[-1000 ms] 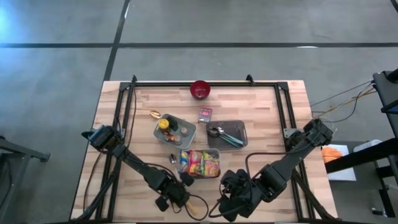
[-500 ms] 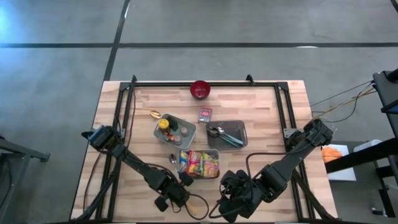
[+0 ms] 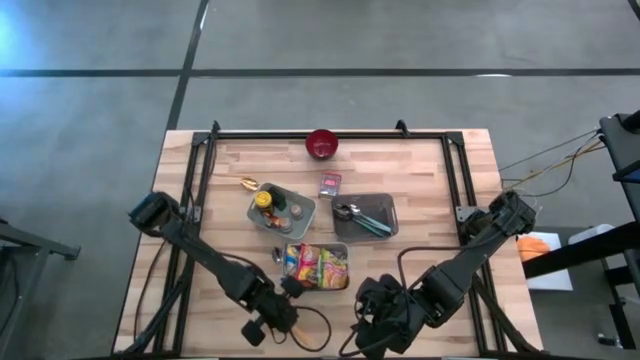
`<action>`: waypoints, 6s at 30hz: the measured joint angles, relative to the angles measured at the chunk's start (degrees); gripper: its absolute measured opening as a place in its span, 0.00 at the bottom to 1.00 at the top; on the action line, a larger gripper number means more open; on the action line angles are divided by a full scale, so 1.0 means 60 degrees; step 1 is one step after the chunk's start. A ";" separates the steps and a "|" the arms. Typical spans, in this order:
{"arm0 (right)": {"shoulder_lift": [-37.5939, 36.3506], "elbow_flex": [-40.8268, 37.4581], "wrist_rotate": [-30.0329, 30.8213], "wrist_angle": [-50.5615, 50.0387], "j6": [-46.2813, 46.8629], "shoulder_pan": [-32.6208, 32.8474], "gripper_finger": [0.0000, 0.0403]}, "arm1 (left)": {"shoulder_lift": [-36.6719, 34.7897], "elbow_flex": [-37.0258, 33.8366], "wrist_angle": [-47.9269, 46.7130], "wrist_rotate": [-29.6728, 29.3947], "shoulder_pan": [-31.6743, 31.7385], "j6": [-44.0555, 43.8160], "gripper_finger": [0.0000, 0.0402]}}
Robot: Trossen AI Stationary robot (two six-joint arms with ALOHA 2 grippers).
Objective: Pick & Place Food Item
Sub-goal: Put the yellow spoon into the black bin
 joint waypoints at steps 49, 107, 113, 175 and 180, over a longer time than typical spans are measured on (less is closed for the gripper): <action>0.0319 0.1885 0.2130 0.0523 -0.8490 0.0146 0.52 | -0.2857 0.0026 0.3456 0.2489 0.2113 -0.7531 0.00; 0.0359 0.1879 0.1986 -0.1837 -0.9691 -0.1027 0.06 | -0.2846 0.0011 0.3920 0.3649 0.3799 -0.8531 0.00; 0.0359 0.1875 0.1997 -0.1880 -0.8554 -0.1030 0.06 | -0.2899 0.0022 0.4278 0.3492 0.3818 -0.8536 0.00; -0.4279 -0.9666 -0.2060 0.4750 -0.5273 -0.7180 0.06 | -0.8729 -0.4725 0.6665 -0.1489 0.3690 -0.5539 0.00; -0.3866 -1.0003 -0.2296 0.5328 -0.5221 -0.7347 0.06 | -0.8729 -0.4726 0.6655 -0.1562 0.3690 -0.5561 0.00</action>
